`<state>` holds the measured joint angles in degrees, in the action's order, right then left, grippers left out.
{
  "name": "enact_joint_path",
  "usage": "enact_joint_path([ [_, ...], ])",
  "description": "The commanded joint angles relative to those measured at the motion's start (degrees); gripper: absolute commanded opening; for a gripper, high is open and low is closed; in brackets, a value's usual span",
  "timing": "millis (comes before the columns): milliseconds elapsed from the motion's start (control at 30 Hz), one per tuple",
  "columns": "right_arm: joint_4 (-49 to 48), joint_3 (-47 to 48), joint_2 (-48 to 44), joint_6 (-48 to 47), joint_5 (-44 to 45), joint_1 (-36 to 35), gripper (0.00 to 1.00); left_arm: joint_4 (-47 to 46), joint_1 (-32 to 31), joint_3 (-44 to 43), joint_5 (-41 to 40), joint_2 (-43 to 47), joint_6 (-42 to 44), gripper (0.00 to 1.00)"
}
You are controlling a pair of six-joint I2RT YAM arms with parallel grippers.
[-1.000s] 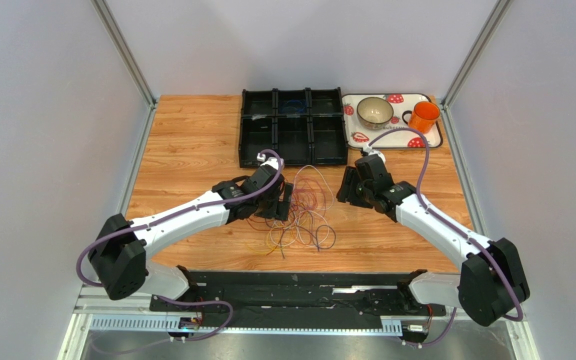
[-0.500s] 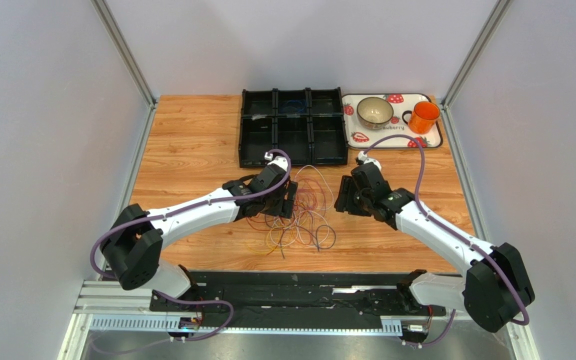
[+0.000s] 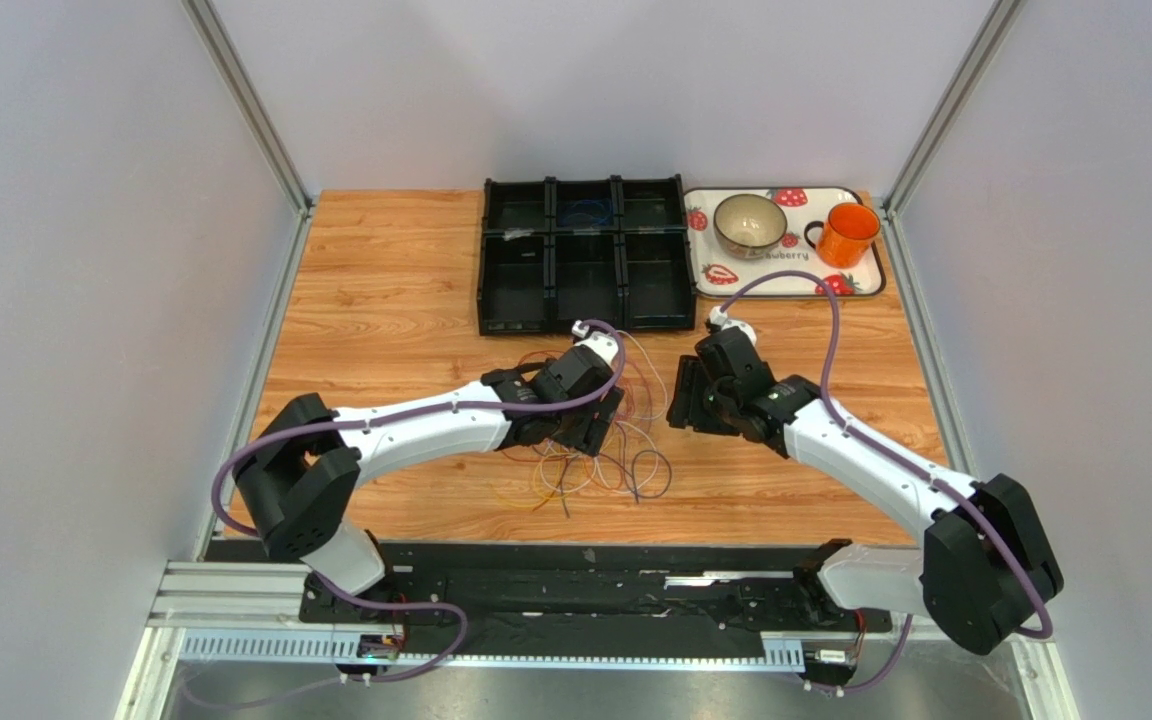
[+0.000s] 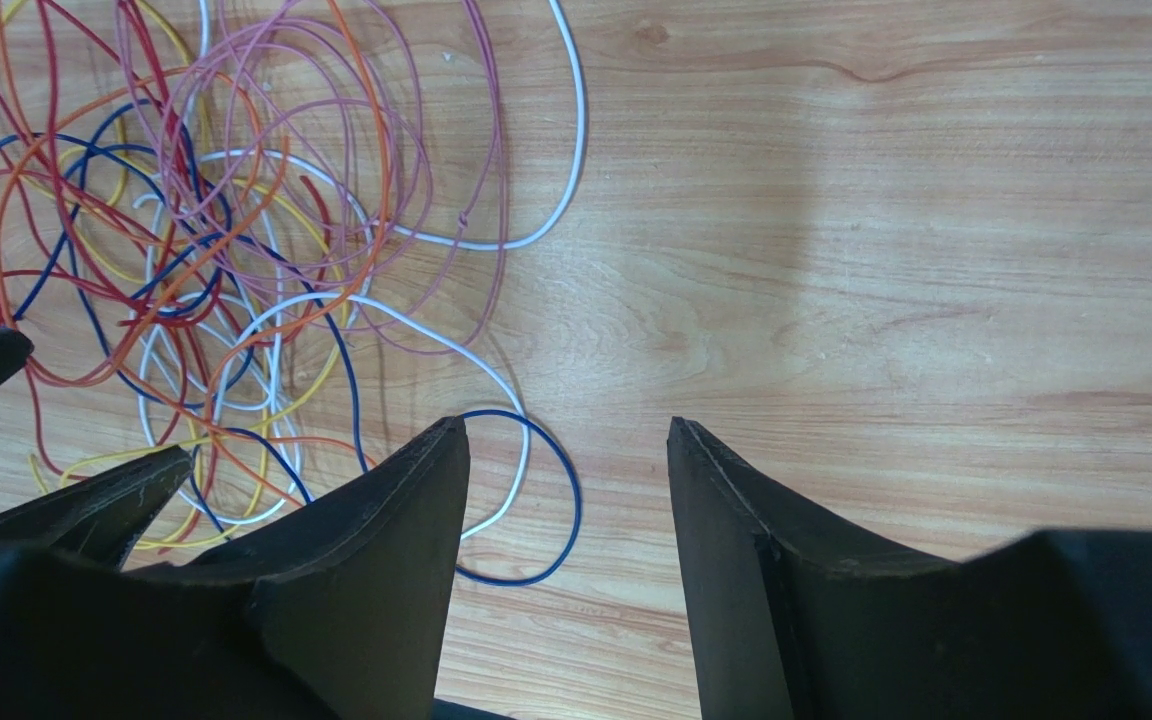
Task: Untangle the cables
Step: Untie the cable.
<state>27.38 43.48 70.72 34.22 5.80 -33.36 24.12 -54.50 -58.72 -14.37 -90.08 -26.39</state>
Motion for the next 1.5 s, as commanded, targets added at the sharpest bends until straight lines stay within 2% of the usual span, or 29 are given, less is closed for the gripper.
enact_joint_path([
  [0, -0.66, -0.07, 0.82, -0.47, 0.53, -0.47, 0.55, -1.35, -0.17, -2.54, -2.24, -1.93, 3.54, 0.76],
  [200, -0.74, 0.11, 1.44, -0.73, 0.61, -0.39, 0.55, -1.36, -0.17, -4.21, -4.35, -4.92, 4.94, 0.72],
  [267, -0.83, 0.28, 1.61, -0.73, 0.53, -0.47, 0.55, -1.36, -0.17, -4.82, -4.7, -5.89, 5.21, 0.65],
  [367, -1.01, 0.2, 1.88, -0.73, 0.44, -0.47, 0.55, -1.71, -0.26, -5.18, -5.58, -6.33, 5.39, 0.61],
  [467, -1.36, 0.02, 2.41, -0.73, 0.44, -0.47, 0.54, -1.71, -0.26, -5.7, -5.93, -6.68, 5.65, 0.49],
  [500, -1.53, 0.02, 2.58, -0.73, 0.26, -0.56, 0.54, -1.1, -0.26, -6.23, -6.02, -6.68, 5.65, 0.42],
  [567, -1.54, -0.07, 3.02, -0.82, 0.26, -0.65, 0.54, -0.31, -0.26, -6.84, -6.72, -6.77, 5.56, 0.37],
  [600, -1.62, -0.15, 3.11, -0.82, 0.26, -0.65, 0.54, 0.83, -0.17, -7.46, -7.33, -6.69, 4.95, 0.24],
  [700, -1.8, -0.15, 3.37, -0.82, 0.35, -0.82, 0.54, 2.68, -0.34, -8.51, -8.04, -5.46, 4.69, 0.0],
  [867, -1.89, 0.2, 3.81, -0.82, 0.35, -0.91, 0.54, 7.07, -0.34, -11.41, -8.57, -2.3, 4.68, 0.0],
  [1067, -1.36, 1.42, 4.16, -1.43, 0.79, -1.0, 0.54, 19.19, -0.34, -23.0, -9.54, -0.01, 5.74, 0.0],
  [1233, -1.01, 2.74, 4.78, -1.7, 0.7, -0.91, 0.54, 37.21, -0.26, -45.22, -7.78, -4.74, 5.21, 0.0],
  [1300, -0.92, 3.36, 4.96, -1.7, 0.79, -1.0, 0.54, 40.38, -0.26, -54.51, -8.22, -5.28, 6.34, 0.0],
  [1367, -0.66, 3.97, 4.96, -2.05, 0.79, -1.0, 0.54, 40.66, -0.26, -60.26, -7.26, -4.84, 7.84, 0.0],
  [1400, -0.31, 4.67, 4.78, -2.22, 0.88, -0.91, 0.54, 41.18, -0.26, -67.07, -6.73, -4.93, 9.24, 0.0],
  [1467, -0.04, 5.47, 3.73, -2.75, 1.31, -1.0, 0.54, 41.53, -0.26, -74.75, -4.72, -5.98, 11.26, 0.0],
])
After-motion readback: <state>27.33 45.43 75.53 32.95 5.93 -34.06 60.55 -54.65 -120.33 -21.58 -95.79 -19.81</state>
